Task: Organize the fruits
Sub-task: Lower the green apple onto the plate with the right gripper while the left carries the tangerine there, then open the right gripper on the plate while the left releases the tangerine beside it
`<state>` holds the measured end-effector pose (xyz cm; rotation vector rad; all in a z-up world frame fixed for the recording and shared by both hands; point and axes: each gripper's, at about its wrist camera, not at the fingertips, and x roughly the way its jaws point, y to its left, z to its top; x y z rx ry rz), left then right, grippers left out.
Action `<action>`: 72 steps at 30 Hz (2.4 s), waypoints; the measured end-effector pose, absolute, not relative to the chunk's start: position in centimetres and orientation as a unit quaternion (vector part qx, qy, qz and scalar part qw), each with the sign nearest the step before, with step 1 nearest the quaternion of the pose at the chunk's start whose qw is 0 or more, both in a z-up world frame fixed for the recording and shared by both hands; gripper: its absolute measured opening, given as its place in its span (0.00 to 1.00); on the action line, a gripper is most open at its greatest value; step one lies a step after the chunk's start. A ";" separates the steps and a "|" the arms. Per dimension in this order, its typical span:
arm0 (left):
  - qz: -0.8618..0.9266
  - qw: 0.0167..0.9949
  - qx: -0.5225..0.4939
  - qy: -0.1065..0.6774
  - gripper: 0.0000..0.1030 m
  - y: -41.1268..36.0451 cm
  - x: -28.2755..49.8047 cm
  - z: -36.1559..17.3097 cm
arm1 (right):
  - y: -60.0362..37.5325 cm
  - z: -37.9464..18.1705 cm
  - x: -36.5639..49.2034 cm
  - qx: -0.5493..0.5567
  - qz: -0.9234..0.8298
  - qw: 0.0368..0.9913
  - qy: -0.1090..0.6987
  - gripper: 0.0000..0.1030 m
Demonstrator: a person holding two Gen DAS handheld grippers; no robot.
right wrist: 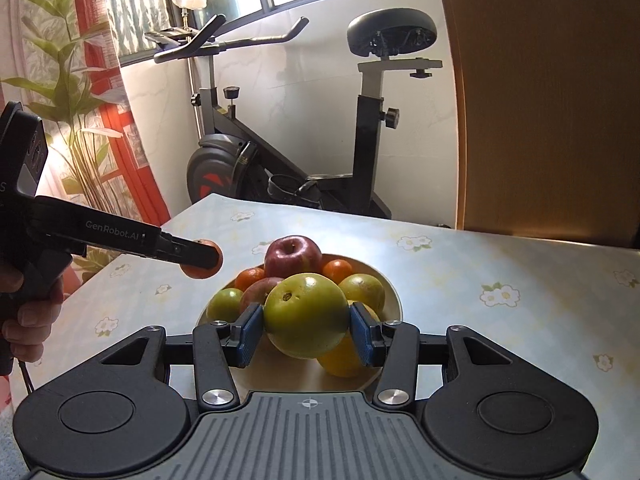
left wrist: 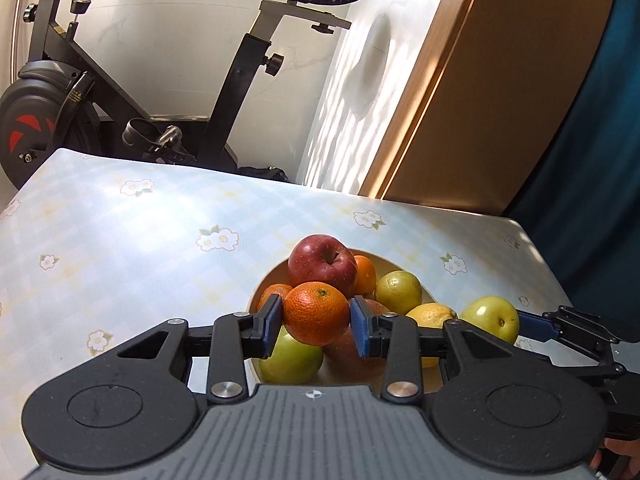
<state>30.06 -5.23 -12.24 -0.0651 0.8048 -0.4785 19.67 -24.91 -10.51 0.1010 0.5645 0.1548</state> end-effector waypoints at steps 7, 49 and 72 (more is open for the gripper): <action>-0.237 0.886 -0.020 0.397 0.38 -6.0 31.7 -13.2 | -25.6 -10.8 24.5 0.043 0.081 0.952 0.291 0.42; -0.236 0.889 -0.014 0.392 0.44 -5.2 30.2 -13.3 | -25.2 -11.9 25.8 0.045 0.084 0.950 0.298 0.43; -0.193 0.915 0.017 0.354 0.44 -1.8 19.8 -10.2 | -22.4 -11.6 14.5 0.091 0.032 0.954 0.285 0.43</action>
